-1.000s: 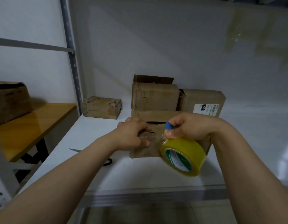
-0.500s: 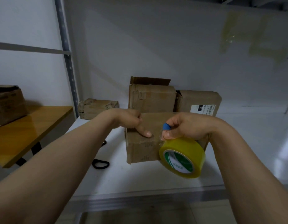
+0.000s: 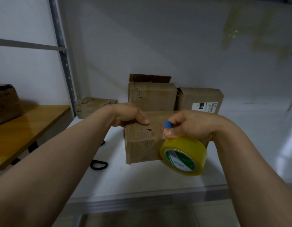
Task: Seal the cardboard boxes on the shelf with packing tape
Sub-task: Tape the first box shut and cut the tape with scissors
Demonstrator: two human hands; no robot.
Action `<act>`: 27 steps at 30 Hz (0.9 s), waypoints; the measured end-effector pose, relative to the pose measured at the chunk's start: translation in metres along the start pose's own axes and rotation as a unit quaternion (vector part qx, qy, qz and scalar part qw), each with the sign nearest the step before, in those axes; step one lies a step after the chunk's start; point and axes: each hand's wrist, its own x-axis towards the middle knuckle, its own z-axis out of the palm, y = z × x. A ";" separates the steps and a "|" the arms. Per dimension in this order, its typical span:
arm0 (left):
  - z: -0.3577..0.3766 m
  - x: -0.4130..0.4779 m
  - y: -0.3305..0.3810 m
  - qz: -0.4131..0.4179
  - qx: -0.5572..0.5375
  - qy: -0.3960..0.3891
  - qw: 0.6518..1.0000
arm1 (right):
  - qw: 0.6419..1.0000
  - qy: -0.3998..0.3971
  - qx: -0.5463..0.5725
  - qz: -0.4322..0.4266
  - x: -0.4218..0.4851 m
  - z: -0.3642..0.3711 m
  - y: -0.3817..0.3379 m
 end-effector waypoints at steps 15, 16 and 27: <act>0.010 -0.035 -0.016 0.191 0.003 0.120 0.974 | 0.994 0.033 0.102 -0.018 0.004 0.010 -0.007; 0.010 -0.044 -0.012 0.195 -0.032 0.094 0.976 | 0.992 0.039 0.122 -0.017 0.004 0.011 -0.008; 0.020 -0.064 0.018 0.114 -0.056 0.083 0.988 | 0.964 0.096 0.249 0.000 -0.010 0.034 -0.031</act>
